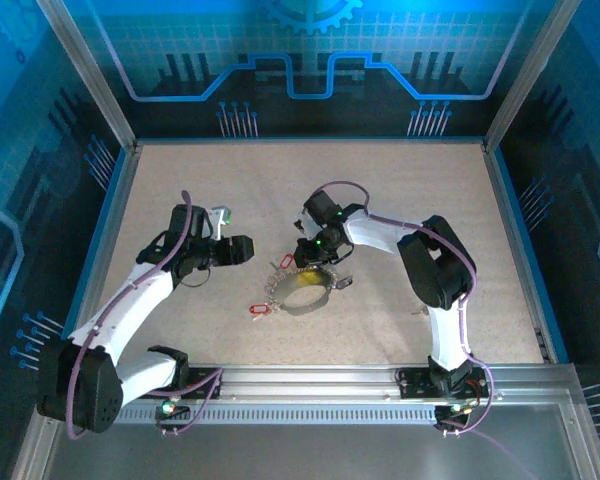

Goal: Put the keys on the keyring

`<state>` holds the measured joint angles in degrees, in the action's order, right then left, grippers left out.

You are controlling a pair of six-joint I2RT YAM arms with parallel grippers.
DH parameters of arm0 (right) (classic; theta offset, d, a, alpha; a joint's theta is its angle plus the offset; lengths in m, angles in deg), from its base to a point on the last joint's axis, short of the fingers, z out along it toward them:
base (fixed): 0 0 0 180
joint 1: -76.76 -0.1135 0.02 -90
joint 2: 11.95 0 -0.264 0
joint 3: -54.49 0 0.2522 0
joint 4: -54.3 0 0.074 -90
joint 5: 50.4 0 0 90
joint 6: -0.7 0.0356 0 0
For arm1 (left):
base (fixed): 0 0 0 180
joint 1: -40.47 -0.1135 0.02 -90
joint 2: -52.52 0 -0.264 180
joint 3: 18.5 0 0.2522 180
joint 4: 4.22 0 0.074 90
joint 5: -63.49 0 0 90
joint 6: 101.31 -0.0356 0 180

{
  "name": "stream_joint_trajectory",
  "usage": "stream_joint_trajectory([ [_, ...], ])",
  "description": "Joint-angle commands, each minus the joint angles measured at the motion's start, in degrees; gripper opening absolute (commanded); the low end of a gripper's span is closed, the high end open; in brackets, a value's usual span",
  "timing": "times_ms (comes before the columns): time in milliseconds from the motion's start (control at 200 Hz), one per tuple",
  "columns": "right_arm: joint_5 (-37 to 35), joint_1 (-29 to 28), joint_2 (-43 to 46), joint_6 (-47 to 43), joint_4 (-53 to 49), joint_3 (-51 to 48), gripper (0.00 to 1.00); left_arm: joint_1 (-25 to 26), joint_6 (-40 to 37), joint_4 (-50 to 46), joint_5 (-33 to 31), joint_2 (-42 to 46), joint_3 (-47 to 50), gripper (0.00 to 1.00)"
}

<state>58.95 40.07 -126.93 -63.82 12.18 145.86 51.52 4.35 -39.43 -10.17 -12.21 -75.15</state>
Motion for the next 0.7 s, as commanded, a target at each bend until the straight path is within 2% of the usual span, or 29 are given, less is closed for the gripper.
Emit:
stream_joint_trajectory([
  [0,-0.71,-0.11,-1.34,1.00,-0.62,0.99,0.18,0.46,-1.75,0.88,1.77,0.78,0.74,0.69],
  [340,-3.41,-0.94,-2.48,2.04,-1.06,1.93,0.22,0.55,-2.08,0.87,2.12,0.66,0.55,0.69],
  [515,-6.29,-2.02,-1.21,2.24,-1.76,2.46,0.18,0.64,-2.20,0.81,2.23,0.80,0.58,0.69],
  [690,-8.20,-2.16,0.80,2.40,-3.01,3.31,0.22,0.64,-2.25,0.87,2.38,0.76,0.53,0.69],
])
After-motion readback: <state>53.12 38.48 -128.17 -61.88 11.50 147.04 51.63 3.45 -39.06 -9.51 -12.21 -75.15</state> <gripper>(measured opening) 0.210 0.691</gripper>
